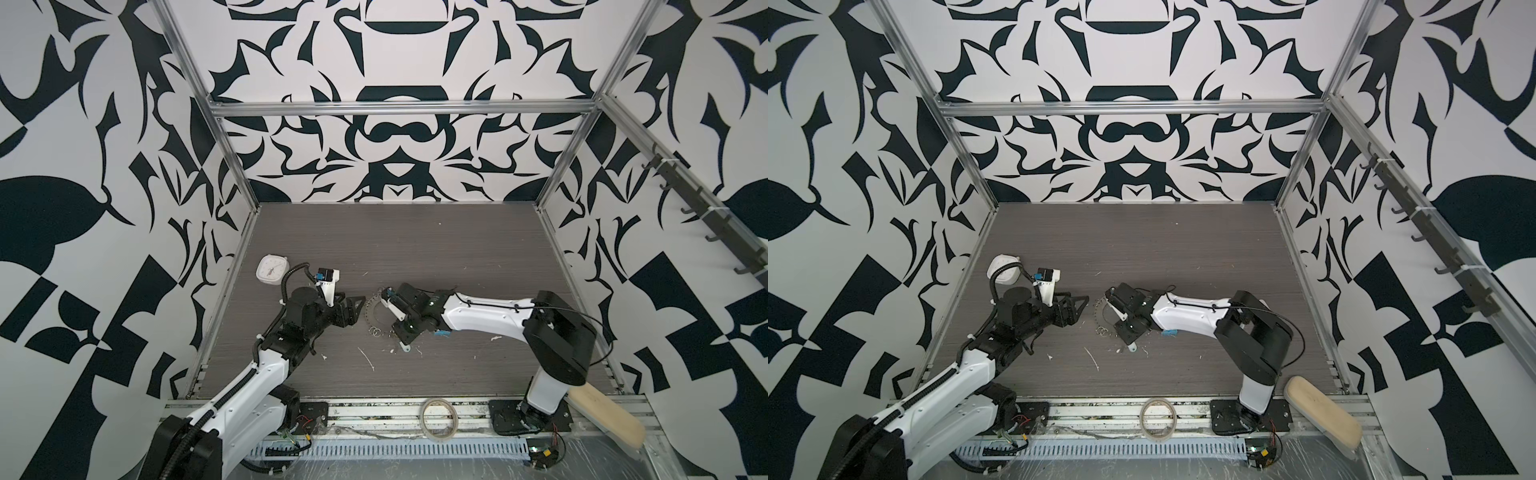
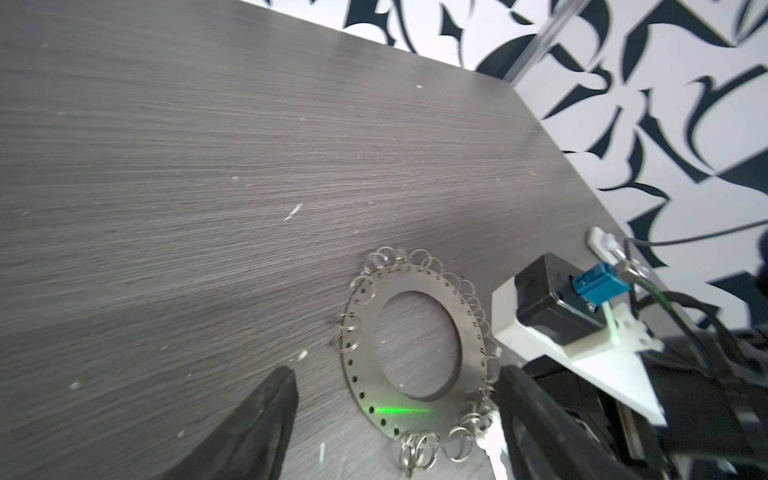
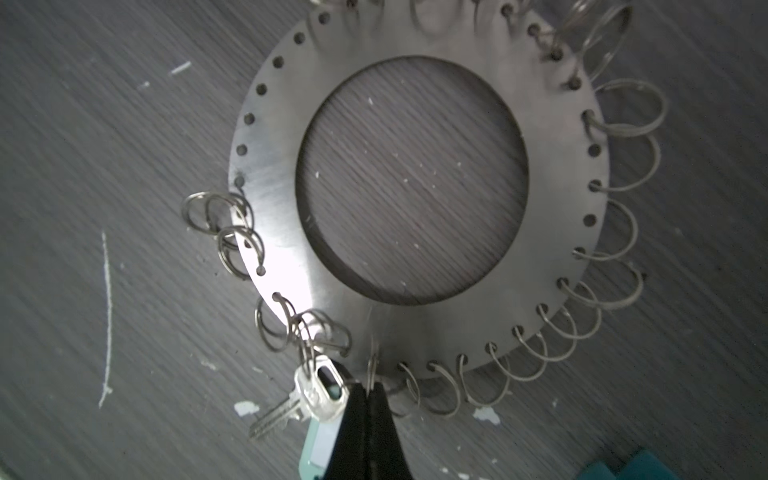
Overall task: Remove the keys from the keyring
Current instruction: 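Grasp the plate edge near the key with the right gripper while the left gripper hovers, then lift the ring plate with the right gripper toward the left gripper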
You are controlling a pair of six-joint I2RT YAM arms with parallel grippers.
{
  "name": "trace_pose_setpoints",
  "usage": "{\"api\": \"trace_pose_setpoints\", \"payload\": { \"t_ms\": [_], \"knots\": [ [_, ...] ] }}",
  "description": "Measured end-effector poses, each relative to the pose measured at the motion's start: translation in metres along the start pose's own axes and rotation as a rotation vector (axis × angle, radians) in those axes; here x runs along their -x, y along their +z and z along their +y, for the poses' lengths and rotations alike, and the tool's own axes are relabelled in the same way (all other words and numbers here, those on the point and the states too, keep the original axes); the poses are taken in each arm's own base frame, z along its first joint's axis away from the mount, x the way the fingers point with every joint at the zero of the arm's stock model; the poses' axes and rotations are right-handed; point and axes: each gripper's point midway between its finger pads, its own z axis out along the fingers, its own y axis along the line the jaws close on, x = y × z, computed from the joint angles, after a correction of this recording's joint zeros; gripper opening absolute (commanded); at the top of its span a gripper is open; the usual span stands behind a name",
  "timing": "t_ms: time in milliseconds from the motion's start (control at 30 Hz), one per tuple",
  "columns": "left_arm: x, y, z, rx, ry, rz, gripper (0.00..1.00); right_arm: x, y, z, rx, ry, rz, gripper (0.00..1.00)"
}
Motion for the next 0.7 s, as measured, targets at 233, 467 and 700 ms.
{"api": "trace_pose_setpoints", "payload": {
  "t_ms": [233, 467, 700],
  "knots": [
    [0.016, -0.003, -0.029, -0.141, 0.057, -0.022, 0.76, 0.015, -0.039, 0.005, 0.063, -0.133, -0.193, 0.00],
    [0.023, -0.012, -0.067, -0.341, 0.159, -0.035, 0.73, 0.031, -0.085, 0.003, 0.144, -0.302, -0.359, 0.00],
    [0.044, -0.030, -0.106, -0.519, 0.276, -0.060, 0.57, 0.048, -0.144, -0.003, 0.262, -0.429, -0.529, 0.00]
  ]
}}
